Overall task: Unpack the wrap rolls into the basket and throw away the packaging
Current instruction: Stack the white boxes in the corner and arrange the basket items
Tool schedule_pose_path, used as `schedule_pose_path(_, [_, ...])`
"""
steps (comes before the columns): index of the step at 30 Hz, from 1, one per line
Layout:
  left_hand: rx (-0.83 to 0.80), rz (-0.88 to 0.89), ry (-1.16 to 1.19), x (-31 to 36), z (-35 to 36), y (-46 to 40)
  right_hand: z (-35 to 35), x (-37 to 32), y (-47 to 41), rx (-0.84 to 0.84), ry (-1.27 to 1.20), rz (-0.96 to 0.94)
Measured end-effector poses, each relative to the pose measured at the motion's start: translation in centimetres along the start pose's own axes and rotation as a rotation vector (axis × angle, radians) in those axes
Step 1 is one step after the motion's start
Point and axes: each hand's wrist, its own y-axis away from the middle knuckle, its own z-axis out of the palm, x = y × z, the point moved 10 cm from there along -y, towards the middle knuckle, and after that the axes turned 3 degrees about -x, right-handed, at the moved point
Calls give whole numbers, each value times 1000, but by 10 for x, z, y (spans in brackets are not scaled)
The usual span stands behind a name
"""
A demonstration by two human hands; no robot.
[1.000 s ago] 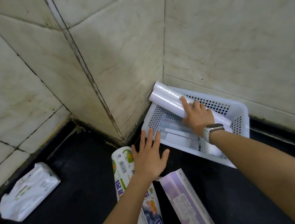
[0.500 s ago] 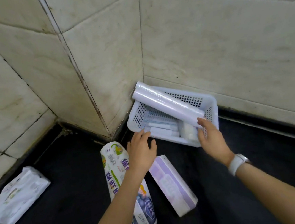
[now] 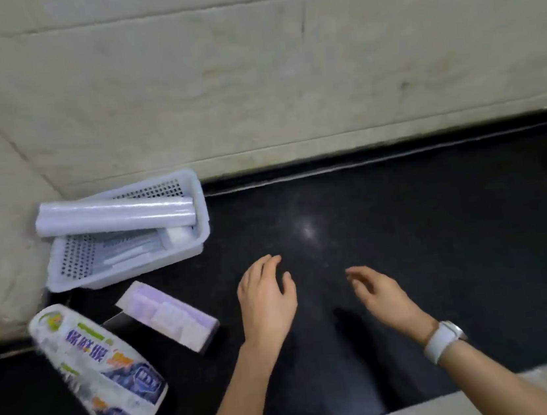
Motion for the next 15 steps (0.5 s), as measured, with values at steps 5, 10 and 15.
schedule_pose_path(5, [-281, 107, -15, 110, 134, 17, -106, 120, 62, 150, -54, 157])
schedule_pose_path(10, [-512, 206, -2, 235, 268, 59, -213, 241, 128, 276, -55, 303])
schedule_pose_path(15, [-696, 330, -41, 345, 366, 86, -301, 328, 180, 393, -108, 432])
